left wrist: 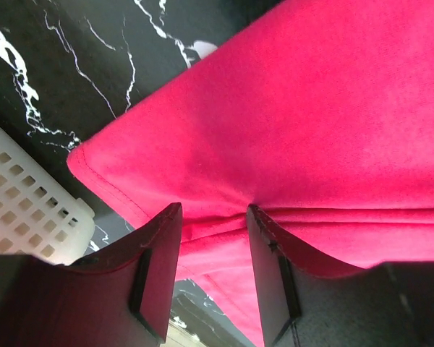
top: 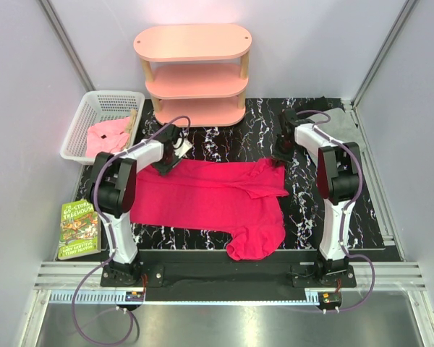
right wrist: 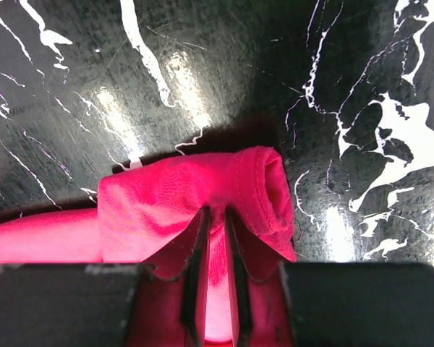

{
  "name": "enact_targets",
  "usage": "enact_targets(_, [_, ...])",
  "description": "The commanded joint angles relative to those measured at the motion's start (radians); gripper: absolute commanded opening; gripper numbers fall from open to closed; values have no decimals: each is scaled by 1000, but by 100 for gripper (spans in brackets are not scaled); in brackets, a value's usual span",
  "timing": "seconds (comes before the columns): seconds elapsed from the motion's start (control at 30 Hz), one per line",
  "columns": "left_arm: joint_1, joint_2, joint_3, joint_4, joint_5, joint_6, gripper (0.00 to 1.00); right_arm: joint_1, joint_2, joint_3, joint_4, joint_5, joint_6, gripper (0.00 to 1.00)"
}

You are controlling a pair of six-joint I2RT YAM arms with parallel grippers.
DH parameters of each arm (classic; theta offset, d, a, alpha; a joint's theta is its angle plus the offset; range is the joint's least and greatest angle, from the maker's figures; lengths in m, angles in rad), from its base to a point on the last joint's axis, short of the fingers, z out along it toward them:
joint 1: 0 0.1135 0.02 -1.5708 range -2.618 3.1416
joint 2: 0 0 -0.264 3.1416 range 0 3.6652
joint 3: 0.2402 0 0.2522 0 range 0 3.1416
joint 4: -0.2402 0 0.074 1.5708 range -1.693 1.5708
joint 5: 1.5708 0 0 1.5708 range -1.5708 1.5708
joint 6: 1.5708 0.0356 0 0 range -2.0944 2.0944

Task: Fold and stack the t-shirts
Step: Fold the tshirt

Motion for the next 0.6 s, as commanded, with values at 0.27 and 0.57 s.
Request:
enact_targets(0.27, [35,-66,-130,104,-4,-4,45,-88,65,15,33,4,5,17])
enact_targets(0.57, [33,-397,-287,14,45,10,45,-97,21,1,31,24,13,15])
